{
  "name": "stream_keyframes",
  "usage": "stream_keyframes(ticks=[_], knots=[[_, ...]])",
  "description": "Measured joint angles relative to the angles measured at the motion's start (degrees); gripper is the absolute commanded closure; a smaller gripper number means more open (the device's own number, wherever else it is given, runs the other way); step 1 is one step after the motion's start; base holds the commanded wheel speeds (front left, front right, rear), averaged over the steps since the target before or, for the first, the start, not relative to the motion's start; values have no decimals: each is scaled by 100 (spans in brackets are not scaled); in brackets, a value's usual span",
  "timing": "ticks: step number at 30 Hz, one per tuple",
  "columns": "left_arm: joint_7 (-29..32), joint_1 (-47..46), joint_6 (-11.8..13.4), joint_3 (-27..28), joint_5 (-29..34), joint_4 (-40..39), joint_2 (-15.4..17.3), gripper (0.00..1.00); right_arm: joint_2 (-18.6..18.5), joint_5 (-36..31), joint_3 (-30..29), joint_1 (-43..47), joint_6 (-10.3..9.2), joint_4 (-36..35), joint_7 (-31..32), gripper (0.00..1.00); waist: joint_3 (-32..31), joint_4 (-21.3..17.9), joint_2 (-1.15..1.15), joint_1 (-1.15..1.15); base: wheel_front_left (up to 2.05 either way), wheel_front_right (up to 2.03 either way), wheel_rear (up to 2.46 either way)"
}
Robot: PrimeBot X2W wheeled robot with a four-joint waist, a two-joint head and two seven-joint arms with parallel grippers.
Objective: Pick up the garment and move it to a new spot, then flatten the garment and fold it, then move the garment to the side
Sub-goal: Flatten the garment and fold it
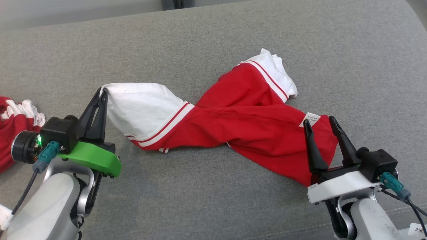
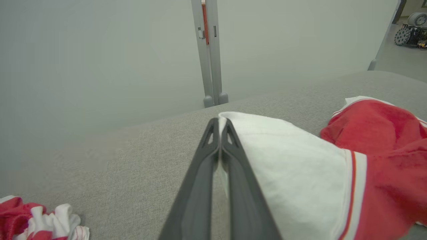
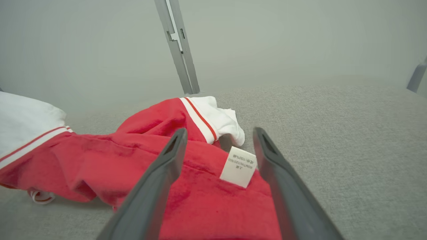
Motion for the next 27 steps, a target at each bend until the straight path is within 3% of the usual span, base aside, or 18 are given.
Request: stream_keyframes(ticks=[10,20,27], knots=[[-18,177,203,145,-42,-290,180,100,-1241,1536,759,-361,-2,992,0,0,114,10,0,0,0,0,0],[-62,188,215,186,-57,-220,256,100,-1811,3802,1607,-519,-3,1147,0,0,168,71,0,0,0,0,0],[-69,190,212,152,-81,-133,252,100,-2109,4536,1969,-714,-3,1017,0,0,165,113,0,0,0,0,0]])
